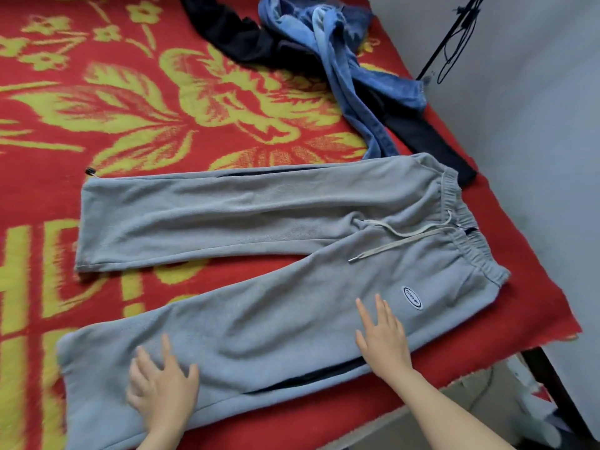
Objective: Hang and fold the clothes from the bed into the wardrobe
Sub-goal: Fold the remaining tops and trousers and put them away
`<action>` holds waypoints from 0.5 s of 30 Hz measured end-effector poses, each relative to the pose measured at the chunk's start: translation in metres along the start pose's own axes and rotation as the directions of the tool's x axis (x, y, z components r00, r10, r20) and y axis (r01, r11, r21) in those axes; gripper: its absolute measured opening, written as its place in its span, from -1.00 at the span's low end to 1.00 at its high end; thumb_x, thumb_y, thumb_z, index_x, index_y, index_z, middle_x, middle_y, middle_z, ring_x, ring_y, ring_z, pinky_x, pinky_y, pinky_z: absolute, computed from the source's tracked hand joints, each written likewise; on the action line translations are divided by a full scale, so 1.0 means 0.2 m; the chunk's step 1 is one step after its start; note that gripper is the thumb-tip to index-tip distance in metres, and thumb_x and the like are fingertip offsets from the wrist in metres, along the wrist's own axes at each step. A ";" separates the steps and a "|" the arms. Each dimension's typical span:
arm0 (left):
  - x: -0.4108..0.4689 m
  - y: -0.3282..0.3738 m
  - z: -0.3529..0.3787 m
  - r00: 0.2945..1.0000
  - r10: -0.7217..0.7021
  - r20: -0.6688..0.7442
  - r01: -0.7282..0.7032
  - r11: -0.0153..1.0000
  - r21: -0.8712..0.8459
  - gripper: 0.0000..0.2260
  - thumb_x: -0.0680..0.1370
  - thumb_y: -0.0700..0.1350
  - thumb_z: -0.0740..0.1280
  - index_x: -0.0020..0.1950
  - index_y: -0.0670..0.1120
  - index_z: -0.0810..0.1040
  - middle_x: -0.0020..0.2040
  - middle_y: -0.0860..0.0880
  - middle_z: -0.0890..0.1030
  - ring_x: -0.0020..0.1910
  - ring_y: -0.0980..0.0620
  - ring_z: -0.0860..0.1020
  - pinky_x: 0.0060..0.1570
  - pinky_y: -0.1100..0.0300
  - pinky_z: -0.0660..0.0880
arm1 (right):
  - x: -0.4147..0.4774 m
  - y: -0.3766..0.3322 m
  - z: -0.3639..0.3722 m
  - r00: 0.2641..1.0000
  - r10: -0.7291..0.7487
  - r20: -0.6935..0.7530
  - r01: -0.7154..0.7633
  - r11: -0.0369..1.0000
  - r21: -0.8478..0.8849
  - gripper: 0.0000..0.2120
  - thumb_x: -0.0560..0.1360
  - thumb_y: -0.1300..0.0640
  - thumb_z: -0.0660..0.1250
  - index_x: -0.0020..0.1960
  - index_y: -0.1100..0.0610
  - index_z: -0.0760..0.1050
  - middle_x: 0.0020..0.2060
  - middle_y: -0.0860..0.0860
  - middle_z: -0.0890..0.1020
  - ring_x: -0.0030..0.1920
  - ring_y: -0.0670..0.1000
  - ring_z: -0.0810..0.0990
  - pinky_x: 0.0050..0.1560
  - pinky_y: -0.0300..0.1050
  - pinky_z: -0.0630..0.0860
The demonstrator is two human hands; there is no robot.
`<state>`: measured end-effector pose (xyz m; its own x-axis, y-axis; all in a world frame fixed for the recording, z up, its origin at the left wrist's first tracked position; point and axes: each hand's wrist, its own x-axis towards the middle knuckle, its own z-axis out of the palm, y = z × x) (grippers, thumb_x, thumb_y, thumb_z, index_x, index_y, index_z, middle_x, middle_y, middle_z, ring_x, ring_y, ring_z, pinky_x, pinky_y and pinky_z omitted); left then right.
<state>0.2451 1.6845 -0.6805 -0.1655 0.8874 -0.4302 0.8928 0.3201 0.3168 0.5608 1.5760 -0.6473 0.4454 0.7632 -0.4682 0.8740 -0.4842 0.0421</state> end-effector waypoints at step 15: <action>0.11 1.50 0.52 0.861 0.509 0.020 -0.498 0.833 0.241 -0.31 0.17 -0.16 0.63 0.27 -0.20 0.54 0.29 -0.38 0.44 0.20 -0.43 0.45 0.00 -0.30 0.46 | 1.08 0.93 -0.71 0.947 -0.021 -0.321 0.023 1.000 0.003 -0.40 0.50 0.13 0.29 0.49 0.15 0.18 0.48 0.24 0.15 0.49 0.20 0.10 0.38 0.13 0.19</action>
<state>0.5529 1.7660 -0.6824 0.3201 0.9201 -0.2257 0.9271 -0.2552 0.2745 0.8481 1.7115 -0.6163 0.4660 0.8700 -0.1609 0.8833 -0.4679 0.0285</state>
